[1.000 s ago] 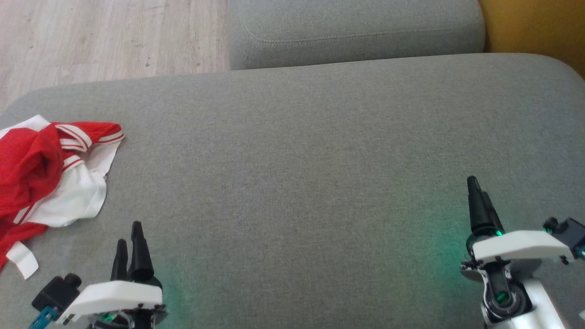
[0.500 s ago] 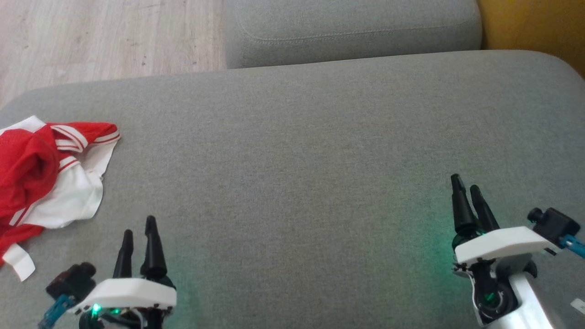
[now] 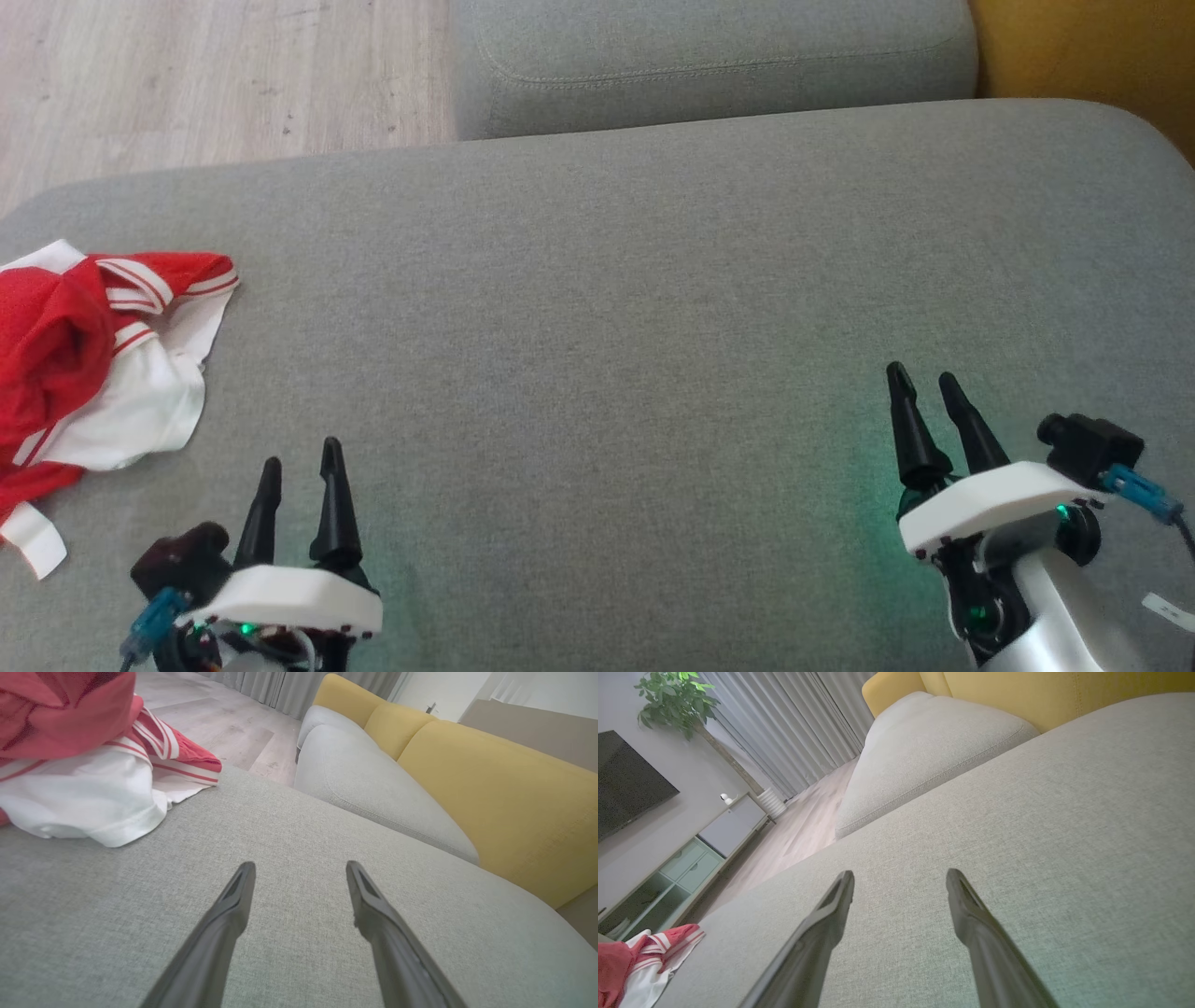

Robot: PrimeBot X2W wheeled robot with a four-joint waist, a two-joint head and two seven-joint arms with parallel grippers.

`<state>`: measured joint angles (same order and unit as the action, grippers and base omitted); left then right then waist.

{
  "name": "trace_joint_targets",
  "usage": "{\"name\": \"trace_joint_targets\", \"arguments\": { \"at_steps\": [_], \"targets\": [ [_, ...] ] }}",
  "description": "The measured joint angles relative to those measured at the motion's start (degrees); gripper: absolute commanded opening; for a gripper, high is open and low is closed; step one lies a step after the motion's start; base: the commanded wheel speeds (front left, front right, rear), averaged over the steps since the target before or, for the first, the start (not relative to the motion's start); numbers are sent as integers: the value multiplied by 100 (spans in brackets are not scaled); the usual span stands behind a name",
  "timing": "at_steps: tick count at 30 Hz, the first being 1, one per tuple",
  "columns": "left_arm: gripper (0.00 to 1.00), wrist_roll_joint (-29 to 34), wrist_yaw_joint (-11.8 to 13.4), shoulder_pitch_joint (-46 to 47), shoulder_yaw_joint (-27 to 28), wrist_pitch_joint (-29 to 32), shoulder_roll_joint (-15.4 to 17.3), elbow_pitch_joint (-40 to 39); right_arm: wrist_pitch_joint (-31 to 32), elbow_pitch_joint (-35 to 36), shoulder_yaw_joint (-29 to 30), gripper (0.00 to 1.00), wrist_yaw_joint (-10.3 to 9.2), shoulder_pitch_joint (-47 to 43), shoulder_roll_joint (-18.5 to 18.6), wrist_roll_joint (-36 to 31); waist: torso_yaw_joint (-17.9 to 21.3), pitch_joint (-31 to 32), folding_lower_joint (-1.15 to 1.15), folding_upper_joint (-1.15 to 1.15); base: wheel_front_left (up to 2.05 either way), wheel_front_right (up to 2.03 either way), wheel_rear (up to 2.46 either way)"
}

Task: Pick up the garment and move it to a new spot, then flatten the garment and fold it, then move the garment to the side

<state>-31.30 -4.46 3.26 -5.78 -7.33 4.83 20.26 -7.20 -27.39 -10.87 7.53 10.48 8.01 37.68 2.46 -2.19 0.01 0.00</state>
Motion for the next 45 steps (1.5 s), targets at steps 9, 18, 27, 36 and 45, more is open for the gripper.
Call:
{"name": "trace_joint_targets", "arguments": {
  "at_steps": [9,18,27,36,45],
  "targets": [
    [100,526,114,-2,-42,-133,10,35,-141,-153,11,100,0,1,-1,-656,25,16,0,0,0,0,0],
    [100,1095,252,-2,-64,-269,12,112,-291,-208,75,100,0,77,-23,-1363,54,-2,0,0,0,0,0],
    [100,1636,355,-2,51,-434,-1,213,-445,-320,235,100,0,80,-98,-1981,66,-8,0,0,0,0,0],
    [100,2140,413,-19,257,-576,-71,244,-592,-490,525,100,0,79,-233,-2428,88,39,0,0,0,0,0],
    [100,2665,393,-27,396,-697,-167,274,-711,-538,580,100,0,79,-300,-2919,100,31,0,0,0,0,0]
  ]
}}
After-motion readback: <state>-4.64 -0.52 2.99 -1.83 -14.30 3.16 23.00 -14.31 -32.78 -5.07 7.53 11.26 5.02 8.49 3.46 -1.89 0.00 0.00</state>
